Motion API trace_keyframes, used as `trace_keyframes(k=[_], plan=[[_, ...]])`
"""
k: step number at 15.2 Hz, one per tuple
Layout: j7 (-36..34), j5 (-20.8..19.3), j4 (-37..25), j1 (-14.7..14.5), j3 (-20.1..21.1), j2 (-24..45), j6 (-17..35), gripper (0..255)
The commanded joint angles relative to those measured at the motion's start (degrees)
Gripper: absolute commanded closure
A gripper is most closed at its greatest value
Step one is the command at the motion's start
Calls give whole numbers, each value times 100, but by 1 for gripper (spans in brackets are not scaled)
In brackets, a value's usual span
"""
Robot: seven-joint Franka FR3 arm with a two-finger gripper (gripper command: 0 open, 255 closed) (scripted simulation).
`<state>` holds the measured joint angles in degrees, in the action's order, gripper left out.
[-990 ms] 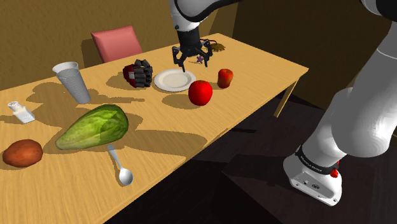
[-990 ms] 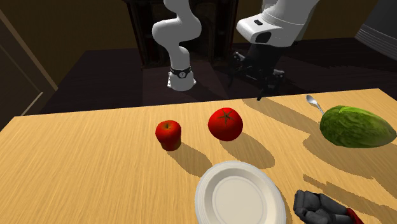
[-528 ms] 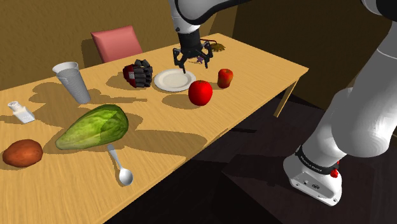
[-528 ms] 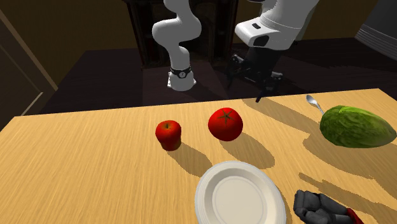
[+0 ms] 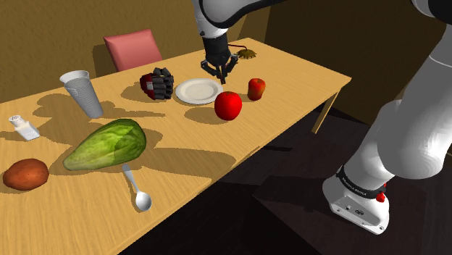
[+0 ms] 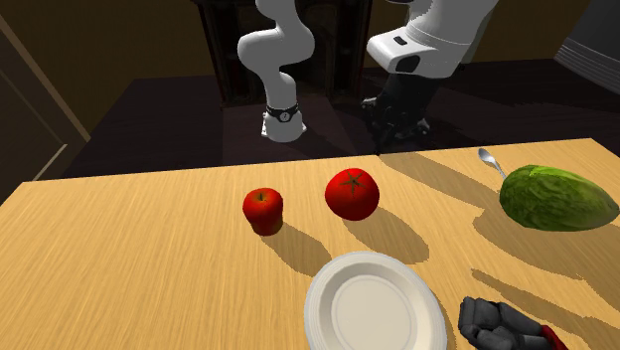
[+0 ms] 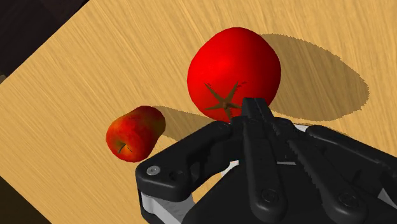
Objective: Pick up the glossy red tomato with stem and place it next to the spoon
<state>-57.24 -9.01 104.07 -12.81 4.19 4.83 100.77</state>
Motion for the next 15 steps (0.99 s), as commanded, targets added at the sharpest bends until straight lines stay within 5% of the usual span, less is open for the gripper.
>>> trace_keyframes(k=[1,3,4,9,15], plan=[[0,0,0,0,0,0,0,255],[0,0,0,0,0,0,0,255],[0,0,0,0,0,0,0,0],[1860,2167,-65,952,-566,327,-10,0],[1883,2200,373,913,-521,338,445,0]])
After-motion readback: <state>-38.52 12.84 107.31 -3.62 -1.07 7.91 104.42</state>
